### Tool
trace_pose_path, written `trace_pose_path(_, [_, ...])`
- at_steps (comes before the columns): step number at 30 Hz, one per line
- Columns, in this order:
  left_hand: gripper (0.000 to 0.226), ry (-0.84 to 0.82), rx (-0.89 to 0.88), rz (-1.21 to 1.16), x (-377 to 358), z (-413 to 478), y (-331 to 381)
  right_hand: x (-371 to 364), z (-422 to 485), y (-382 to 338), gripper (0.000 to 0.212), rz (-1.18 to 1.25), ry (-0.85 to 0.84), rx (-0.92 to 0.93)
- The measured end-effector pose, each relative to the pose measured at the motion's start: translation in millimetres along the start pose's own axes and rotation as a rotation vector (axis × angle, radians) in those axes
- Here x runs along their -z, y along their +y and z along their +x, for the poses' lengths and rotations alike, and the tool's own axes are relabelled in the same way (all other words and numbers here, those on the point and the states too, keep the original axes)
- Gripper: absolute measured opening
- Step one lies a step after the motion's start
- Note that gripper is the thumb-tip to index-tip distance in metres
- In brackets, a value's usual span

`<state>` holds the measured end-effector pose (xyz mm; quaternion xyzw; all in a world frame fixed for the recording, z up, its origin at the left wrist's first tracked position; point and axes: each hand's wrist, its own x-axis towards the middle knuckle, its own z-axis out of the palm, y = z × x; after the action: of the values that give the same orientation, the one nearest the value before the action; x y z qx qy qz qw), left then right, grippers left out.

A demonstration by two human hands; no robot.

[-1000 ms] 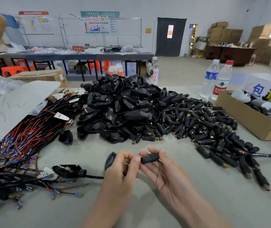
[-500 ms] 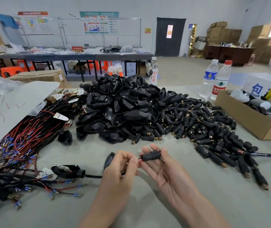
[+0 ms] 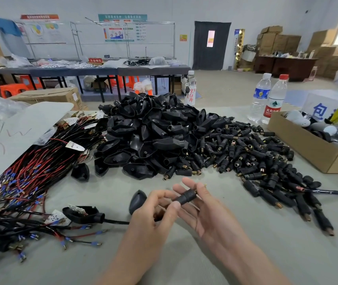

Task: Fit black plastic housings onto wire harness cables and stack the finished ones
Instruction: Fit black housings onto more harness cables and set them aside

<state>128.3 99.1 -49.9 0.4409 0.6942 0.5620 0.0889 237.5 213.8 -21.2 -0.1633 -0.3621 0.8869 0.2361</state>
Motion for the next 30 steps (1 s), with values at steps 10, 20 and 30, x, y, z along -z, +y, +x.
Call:
trace_pose_path(10, [0.035, -0.03, -0.057, 0.265, 8.3, -2.1, 1.8, 6.2, -0.1, -13.0, 0.045, -0.228, 0.121, 0.182])
trace_pose_path(20, [0.039, -0.021, -0.153, 0.509, 15.3, -3.3, 17.0, 12.9, 0.7, -16.7, 0.034, -0.196, 0.218, 0.237])
trace_pose_path(30, [0.012, 0.078, -0.148, 0.488, 12.7, -3.7, 13.4, 13.1, 2.7, -12.7, 0.035, 0.032, 0.139, 0.101])
